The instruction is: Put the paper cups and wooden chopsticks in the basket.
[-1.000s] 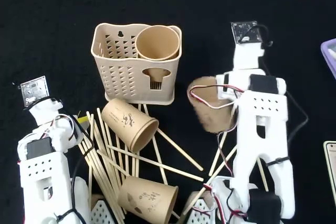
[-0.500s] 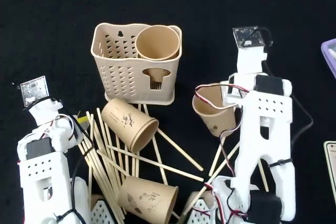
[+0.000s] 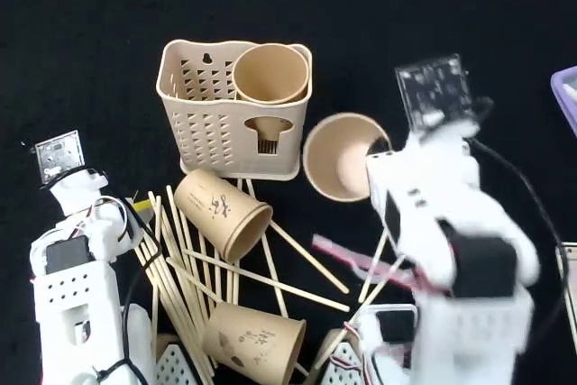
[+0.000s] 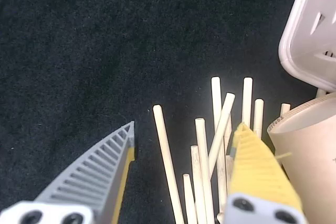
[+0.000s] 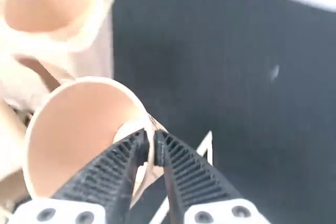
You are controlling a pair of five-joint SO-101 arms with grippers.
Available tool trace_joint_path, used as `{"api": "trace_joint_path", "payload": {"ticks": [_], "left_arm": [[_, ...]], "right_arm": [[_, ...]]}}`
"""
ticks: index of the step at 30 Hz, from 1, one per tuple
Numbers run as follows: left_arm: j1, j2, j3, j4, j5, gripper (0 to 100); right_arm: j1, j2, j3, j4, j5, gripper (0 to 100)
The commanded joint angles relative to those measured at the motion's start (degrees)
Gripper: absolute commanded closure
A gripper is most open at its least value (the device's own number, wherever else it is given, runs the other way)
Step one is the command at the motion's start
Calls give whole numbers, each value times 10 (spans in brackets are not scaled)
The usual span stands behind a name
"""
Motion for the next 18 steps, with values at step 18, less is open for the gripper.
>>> {"api": "trace_joint_path", "payload": {"ticks": [18], "left_arm": [[0, -10, -7, -7, 1, 708]], "right_arm": [[-157, 284, -404, -47, -214, 988]]}}
